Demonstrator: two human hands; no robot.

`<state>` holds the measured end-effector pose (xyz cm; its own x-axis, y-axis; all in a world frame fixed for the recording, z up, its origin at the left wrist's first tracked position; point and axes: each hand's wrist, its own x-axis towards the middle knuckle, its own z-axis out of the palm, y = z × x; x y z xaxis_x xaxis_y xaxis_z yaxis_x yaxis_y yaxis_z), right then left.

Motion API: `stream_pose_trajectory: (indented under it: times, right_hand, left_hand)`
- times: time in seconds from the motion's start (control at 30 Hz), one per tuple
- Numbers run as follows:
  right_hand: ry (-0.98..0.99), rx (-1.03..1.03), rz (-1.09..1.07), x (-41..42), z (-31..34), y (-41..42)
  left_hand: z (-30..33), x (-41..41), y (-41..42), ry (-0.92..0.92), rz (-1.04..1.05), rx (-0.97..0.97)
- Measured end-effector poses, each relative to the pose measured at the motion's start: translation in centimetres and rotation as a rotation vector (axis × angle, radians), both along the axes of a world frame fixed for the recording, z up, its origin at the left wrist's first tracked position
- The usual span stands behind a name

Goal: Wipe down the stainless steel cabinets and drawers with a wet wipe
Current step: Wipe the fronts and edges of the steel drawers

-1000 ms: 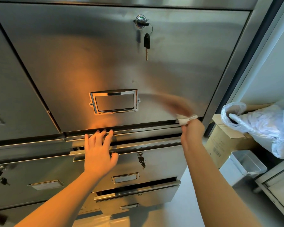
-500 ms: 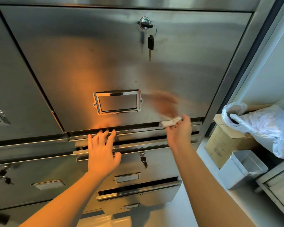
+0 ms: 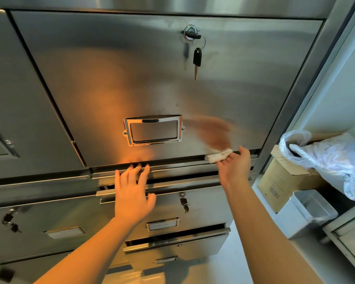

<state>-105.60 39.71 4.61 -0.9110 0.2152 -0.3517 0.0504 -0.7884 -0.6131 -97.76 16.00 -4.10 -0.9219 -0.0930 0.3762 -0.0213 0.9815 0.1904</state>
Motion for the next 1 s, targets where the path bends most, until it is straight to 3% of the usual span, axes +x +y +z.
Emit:
stream_pose_trajectory:
  times: [0.1,0.2,0.27,0.47,0.57,0.67,0.8,0.9,1.0]
  right_hand:
    - [-0.01,0.132,-0.022,0.1,-0.2,-1.3]
    - [-0.007,0.537,0.164,1.6,-2.3,-6.9]
    - [0.01,0.693,0.216,2.1,-3.4,-8.9]
    - [-0.072,0.746,-0.07,0.3,-3.2,-5.5]
    - [0.033,0.84,0.01,2.1,-3.3,-9.7]
    - [0.125,0.8,0.166,3.4,-4.8,-14.4]
    - [0.009,0.924,0.019,2.5,-4.8,-11.6]
    - [-0.032,0.906,-0.095,1.8,-4.7,-9.0]
    - [0.018,0.888,-0.036,2.5,-4.8,-12.5]
  left_hand:
    - [0.2,0.1,0.1,-0.012,-0.006,0.004]
    - [0.6,0.4,-0.3,-0.029,-0.036,-0.007]
    - [0.8,0.7,-0.9,-0.044,-0.077,-0.011]
    - [1.2,2.6,-5.1,0.012,-0.007,-0.029]
    - [1.1,3.3,-6.7,-0.019,0.058,-0.051]
    - [1.0,3.5,-7.3,-0.051,0.052,-0.073]
    - [1.2,3.4,-8.1,-0.033,0.036,-0.069]
    - [0.8,3.5,-8.6,-0.003,0.007,-0.065]
    - [0.5,3.4,-8.4,-0.002,0.0,-0.033]
